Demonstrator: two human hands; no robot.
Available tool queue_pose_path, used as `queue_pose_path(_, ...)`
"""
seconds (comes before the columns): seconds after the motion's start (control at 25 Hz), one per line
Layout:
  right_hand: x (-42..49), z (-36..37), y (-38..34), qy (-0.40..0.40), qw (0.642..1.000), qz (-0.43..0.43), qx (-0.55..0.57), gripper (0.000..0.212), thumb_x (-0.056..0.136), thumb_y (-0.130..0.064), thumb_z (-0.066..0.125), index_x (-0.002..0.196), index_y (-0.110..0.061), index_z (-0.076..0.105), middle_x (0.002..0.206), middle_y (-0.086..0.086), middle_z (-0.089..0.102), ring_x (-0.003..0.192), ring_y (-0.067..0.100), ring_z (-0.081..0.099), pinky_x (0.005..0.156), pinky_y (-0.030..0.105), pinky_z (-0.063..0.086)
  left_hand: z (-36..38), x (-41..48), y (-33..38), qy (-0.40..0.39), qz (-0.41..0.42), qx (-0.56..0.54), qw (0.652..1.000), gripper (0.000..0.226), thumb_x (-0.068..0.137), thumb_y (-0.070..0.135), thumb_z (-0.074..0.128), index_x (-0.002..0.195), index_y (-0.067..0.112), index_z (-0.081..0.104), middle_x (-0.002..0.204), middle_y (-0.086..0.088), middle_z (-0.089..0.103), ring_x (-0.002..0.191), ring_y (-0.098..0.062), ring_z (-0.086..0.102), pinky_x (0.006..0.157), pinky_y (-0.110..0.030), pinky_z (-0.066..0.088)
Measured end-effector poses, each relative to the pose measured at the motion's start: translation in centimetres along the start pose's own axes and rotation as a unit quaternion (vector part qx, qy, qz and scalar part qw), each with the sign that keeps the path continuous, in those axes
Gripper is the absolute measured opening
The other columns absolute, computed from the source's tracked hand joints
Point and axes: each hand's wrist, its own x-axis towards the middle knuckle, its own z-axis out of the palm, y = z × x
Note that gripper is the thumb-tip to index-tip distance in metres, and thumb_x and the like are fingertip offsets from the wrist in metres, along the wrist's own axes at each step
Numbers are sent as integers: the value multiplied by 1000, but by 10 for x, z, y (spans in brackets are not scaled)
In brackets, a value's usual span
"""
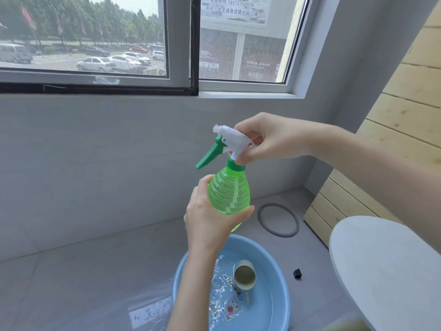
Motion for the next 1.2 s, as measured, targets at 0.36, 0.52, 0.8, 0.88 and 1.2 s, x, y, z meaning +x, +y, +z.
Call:
queue_pose_path(0.36, 2, 13, -15, 35, 994, 84, -55, 37, 76, -40, 74, 90, -8, 61, 69, 3, 71, 60, 10, 63, 63, 26, 50, -8, -1, -4, 8, 10, 22, 1000, 76, 53, 48, 86, 117, 39, 46, 107, 18, 55, 98, -5, 50, 75, -23, 30)
queue_pose_path(0.52, 7, 21, -18, 43, 988, 144, -42, 39, 82, -47, 66, 77, -8, 66, 66, 4, 71, 49, 9, 59, 56, 17, 46, -11, -2, -4, 22, 17, 34, 999, 79, 53, 48, 86, 121, 36, 47, 111, 17, 54, 103, -10, 52, 76, -26, 32)
queue_pose_path(0.8, -7, 13, -25, -26, 987, 155, -30, 56, 74, -68, 60, 95, -17, 68, 86, -7, 73, 77, 9, 70, 71, 20, 55, -16, -3, -7, 18, 13, 29, 999, 78, 53, 49, 85, 120, 37, 47, 109, 17, 54, 102, -10, 53, 75, -26, 34)
queue_pose_path(0.88, -12, 15, -17, 5, 995, 89, 39, 45, 75, -45, 75, 109, -20, 61, 100, -7, 71, 93, 10, 68, 87, 27, 54, -17, -3, -8, 21, 14, 28, 999, 78, 52, 50, 85, 119, 37, 47, 109, 17, 54, 102, -9, 53, 76, -25, 35)
queue_pose_path(1.2, -4, 45, 6, 123, 986, -3, 115, 45, 67, -30, 74, 106, -16, 55, 102, 6, 69, 102, 23, 66, 94, 49, 50, -15, -4, -8, 22, 18, 28, 999, 78, 53, 49, 85, 119, 34, 48, 109, 16, 55, 101, -11, 54, 75, -25, 35)
